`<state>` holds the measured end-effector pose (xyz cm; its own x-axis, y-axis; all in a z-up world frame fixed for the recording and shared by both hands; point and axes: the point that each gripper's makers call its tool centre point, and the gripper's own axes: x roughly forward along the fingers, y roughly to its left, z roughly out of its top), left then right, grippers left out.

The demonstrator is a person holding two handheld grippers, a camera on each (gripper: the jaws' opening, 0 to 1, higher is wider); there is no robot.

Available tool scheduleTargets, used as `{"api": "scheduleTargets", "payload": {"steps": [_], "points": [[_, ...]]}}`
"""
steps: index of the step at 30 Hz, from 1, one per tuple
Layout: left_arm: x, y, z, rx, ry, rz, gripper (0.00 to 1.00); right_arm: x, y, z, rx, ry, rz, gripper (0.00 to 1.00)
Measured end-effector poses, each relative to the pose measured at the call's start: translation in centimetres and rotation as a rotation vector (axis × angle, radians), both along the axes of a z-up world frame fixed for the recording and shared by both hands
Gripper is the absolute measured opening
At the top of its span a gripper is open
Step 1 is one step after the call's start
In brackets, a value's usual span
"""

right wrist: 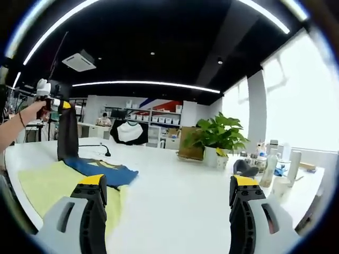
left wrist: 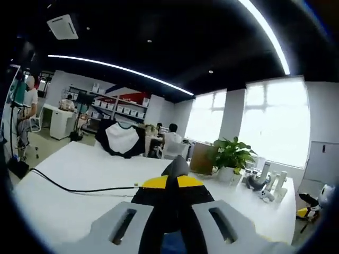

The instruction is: Fold the garment on the visible template until the final outline fits inside the template.

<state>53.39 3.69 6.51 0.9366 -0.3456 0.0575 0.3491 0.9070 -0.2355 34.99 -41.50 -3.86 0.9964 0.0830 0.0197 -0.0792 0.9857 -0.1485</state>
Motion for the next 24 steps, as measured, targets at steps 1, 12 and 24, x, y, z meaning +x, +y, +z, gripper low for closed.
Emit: {"api": "scheduleTargets", "payload": {"steps": [1, 12, 24], "points": [[0.2, -0.5, 0.0, 0.009, -0.002, -0.007, 0.03, -0.1, -0.2, 0.0, 0.005, -0.003, -0.009, 0.99], [2.5, -6.4, -1.1, 0.029, 0.029, -0.108, 0.03, -0.7, -0.5, -0.3, 0.027, 0.004, -0.018, 0.99], [3.3, -11.8, -4.8, 0.042, 0.077, -0.167, 0.03, -1.0, -1.6, -0.8, 0.027, 0.019, -0.052, 0.99]]}}
